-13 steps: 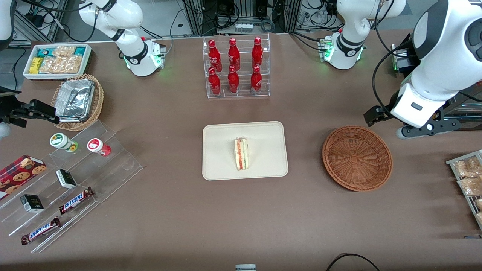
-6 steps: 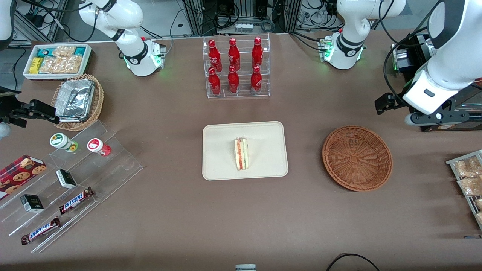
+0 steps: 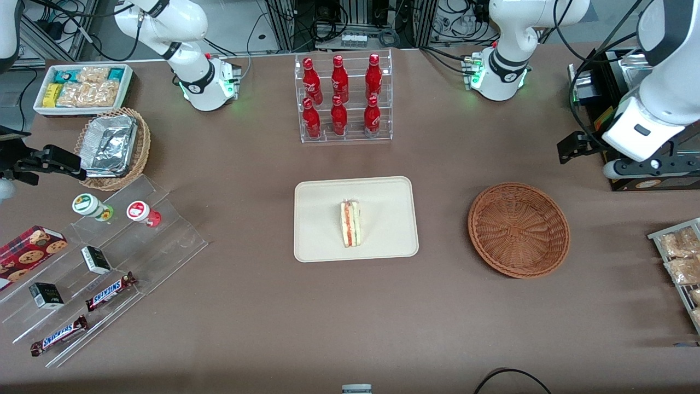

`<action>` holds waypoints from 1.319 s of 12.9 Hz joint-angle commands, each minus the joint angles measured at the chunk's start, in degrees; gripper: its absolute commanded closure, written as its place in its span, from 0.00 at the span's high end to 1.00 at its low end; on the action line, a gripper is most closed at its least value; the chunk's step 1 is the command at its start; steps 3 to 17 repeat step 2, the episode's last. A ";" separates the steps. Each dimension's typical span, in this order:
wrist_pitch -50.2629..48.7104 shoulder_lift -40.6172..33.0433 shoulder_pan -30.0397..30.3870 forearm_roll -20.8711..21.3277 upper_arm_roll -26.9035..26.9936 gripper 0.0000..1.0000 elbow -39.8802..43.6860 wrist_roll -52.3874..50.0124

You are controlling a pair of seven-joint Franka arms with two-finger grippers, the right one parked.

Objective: Place sandwich from basket to tray

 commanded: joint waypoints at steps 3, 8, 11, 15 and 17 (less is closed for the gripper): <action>0.27 0.56 1.00 -1.49 -0.23 1.00 0.68 1.05; 0.27 0.56 1.00 -1.49 -0.23 1.00 0.68 1.05; 0.27 0.56 1.00 -1.49 -0.23 1.00 0.68 1.05; 0.27 0.56 1.00 -1.49 -0.23 1.00 0.68 1.05; 0.27 0.56 1.00 -1.49 -0.23 1.00 0.68 1.05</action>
